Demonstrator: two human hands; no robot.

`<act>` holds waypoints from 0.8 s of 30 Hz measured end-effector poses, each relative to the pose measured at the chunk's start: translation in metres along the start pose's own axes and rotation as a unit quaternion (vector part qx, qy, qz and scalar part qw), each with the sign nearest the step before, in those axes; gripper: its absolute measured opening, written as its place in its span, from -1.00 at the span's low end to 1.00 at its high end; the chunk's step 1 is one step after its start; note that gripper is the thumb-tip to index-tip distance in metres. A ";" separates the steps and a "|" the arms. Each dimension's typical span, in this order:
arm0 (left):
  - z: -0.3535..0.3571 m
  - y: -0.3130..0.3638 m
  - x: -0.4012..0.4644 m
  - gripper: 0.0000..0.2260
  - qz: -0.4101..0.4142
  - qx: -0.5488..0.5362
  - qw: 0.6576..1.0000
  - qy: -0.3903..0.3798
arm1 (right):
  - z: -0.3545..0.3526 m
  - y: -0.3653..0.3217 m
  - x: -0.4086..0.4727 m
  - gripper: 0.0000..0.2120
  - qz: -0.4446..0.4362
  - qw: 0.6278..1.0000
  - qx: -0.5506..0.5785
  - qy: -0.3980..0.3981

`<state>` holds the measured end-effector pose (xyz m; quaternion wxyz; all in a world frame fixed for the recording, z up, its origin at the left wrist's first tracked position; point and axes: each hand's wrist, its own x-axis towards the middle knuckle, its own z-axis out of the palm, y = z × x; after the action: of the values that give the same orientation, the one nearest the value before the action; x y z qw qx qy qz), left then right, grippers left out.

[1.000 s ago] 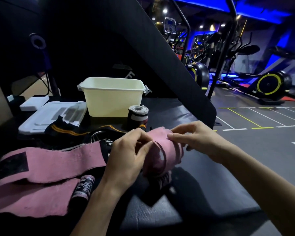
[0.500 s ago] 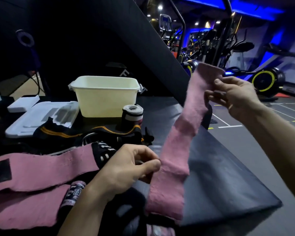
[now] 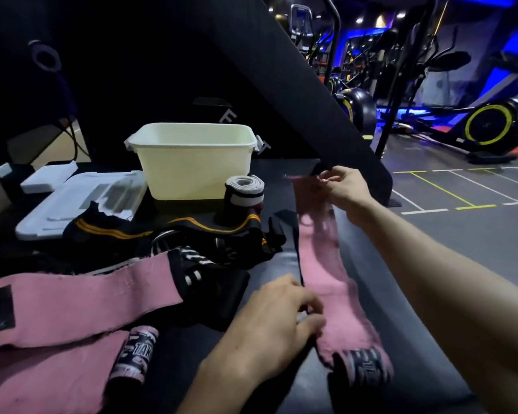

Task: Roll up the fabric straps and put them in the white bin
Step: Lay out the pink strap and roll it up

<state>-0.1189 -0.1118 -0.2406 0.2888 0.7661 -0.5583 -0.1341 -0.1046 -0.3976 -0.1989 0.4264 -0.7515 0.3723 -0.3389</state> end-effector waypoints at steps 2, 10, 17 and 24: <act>-0.001 0.000 -0.001 -0.81 0.021 0.010 0.999 -0.033 | 0.006 0.006 0.003 -0.72 -0.002 0.998 -0.051 -0.029; 0.000 -0.001 -0.003 -0.76 0.074 0.067 0.994 -0.052 | -0.006 -0.013 -0.025 -0.77 -0.086 0.946 -0.311 -0.030; 0.004 0.003 -0.005 -0.67 0.099 0.099 0.986 -0.089 | -0.007 -0.041 -0.065 -0.91 -0.025 0.853 -0.455 -0.255; -0.037 -0.006 -0.018 -0.64 0.057 0.091 0.992 0.072 | -0.010 -0.041 -0.082 -0.83 -0.041 0.803 -0.503 -0.317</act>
<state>-0.1010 -0.0827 -0.2167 0.2647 0.7638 -0.5887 -0.0103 -0.1418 -0.3171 -0.1737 0.0685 -0.9405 0.3038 0.1363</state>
